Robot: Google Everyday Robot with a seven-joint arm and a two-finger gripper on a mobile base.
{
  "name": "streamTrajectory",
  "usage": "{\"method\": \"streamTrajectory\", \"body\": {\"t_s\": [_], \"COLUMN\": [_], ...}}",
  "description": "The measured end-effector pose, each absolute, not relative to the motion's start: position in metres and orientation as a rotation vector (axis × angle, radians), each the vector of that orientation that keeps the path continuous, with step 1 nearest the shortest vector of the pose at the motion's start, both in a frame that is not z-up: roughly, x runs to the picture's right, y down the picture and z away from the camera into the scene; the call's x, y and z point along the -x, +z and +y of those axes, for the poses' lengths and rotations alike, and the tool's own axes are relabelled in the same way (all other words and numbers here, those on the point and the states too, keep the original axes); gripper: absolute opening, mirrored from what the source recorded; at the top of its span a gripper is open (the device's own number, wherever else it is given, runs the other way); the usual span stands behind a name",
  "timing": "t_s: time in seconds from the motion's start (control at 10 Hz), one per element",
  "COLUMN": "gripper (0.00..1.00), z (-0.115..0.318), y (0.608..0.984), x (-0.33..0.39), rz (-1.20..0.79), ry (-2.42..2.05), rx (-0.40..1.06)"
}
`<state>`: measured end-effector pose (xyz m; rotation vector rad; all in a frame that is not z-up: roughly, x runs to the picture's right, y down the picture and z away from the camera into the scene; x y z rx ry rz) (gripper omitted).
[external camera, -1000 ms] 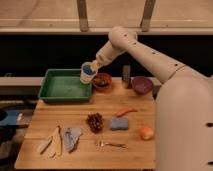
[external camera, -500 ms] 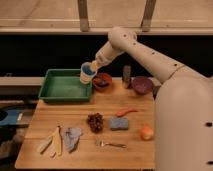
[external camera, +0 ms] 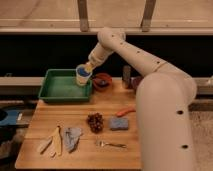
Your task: Stack cups into tray
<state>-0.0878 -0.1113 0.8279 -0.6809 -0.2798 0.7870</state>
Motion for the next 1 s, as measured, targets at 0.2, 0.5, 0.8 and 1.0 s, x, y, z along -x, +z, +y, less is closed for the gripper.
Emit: {"method": "streamTrajectory", "body": {"t_s": [0.2,0.5,0.8,1.0], "gripper": [0.00,0.00,0.00,0.00], "z": [-0.098,-0.080,-0.070,-0.070], "y": [0.851,0.891,0.918,0.920], "x": [0.106,0.113,0.122,0.126], "rz": [-0.210,-0.134,-0.143,-0.150], "ry": [0.733,0.710,0.711,0.710], "rx": [0.708,0.752,0.833,0.847]}}
